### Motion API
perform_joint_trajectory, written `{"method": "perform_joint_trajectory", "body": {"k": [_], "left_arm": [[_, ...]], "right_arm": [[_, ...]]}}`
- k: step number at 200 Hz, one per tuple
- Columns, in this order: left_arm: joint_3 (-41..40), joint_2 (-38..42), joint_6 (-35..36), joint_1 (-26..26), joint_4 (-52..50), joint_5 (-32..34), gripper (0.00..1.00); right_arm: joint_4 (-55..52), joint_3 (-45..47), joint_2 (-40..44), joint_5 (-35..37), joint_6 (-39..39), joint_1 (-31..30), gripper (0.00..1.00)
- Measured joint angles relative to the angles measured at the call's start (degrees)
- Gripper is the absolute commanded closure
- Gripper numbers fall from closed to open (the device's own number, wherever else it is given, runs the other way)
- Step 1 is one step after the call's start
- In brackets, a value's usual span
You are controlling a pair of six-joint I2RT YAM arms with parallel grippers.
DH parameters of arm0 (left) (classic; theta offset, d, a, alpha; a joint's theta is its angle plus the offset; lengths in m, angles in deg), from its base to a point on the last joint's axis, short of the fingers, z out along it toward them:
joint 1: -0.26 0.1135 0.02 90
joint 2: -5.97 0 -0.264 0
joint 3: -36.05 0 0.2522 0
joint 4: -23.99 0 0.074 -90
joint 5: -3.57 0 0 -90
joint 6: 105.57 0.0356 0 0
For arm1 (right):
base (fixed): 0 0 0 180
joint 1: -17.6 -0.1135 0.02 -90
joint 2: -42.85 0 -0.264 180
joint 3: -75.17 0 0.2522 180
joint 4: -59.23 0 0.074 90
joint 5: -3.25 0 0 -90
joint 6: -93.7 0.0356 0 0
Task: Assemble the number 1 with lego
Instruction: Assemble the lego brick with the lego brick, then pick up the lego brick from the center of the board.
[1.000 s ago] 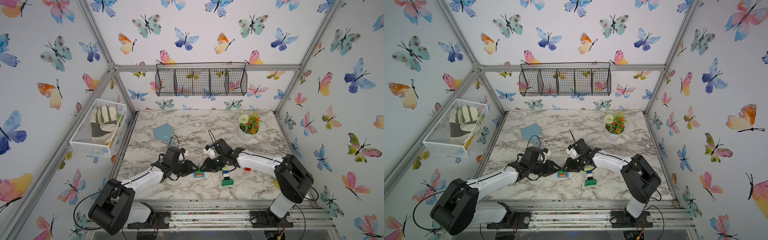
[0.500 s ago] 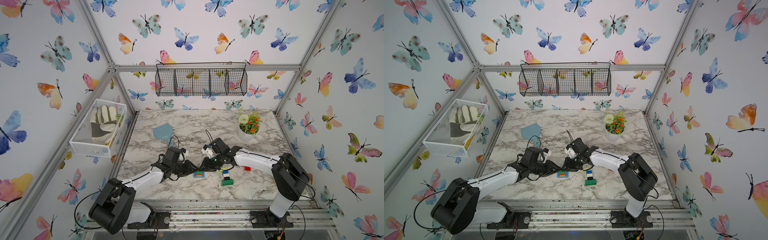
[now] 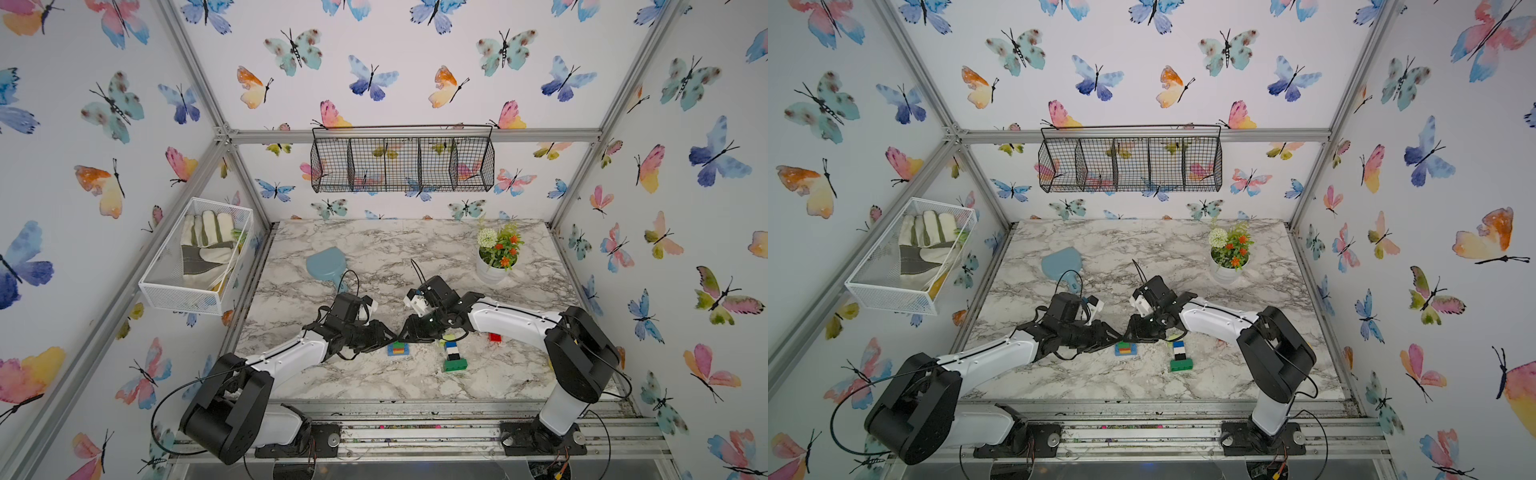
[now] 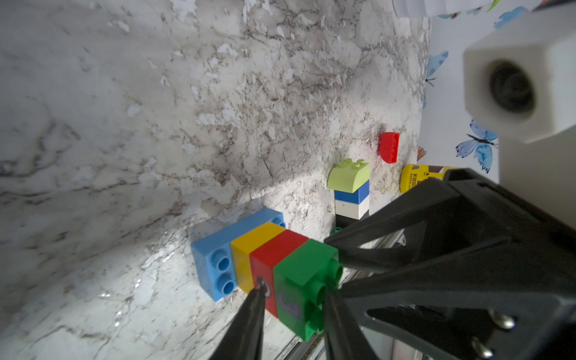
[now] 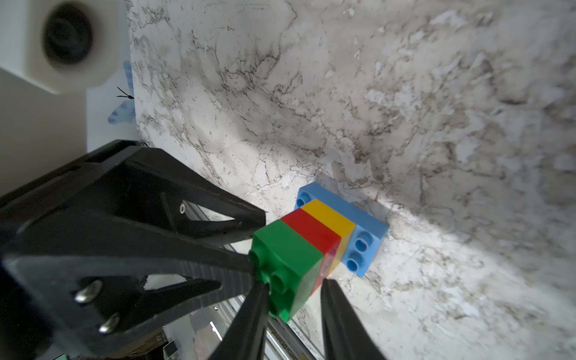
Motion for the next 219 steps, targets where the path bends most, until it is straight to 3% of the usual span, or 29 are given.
{"method": "perform_joint_trajectory", "body": {"k": [24, 70, 101, 128, 151, 219], "left_arm": [[2.25, 0.0, 0.42, -0.04, -2.95, 0.85, 0.39], [8.0, 1.51, 1.01, -0.02, -6.36, 2.1, 0.35], [10.21, 5.79, 1.99, 0.02, -8.22, 6.56, 0.35], [11.63, 8.61, 3.37, 0.5, -9.18, 10.62, 0.35], [12.24, 9.33, 4.57, 1.14, -9.86, 12.72, 0.35], [13.97, 9.38, 7.54, 2.12, -11.61, 14.58, 0.36]], "right_arm": [[-0.94, -1.27, 1.97, 1.73, -0.59, 0.0, 0.54], [-3.85, -2.1, 8.39, 6.29, -1.62, 1.09, 0.53], [-9.22, 0.48, 16.2, 19.19, -3.17, 5.97, 0.53], [-13.73, 3.93, 21.05, 29.2, -6.4, 14.78, 0.42], [-16.22, 5.92, 19.58, 34.84, -9.31, 20.96, 0.32], [-16.96, 9.66, 8.59, 39.6, -13.31, 23.8, 0.3]]}}
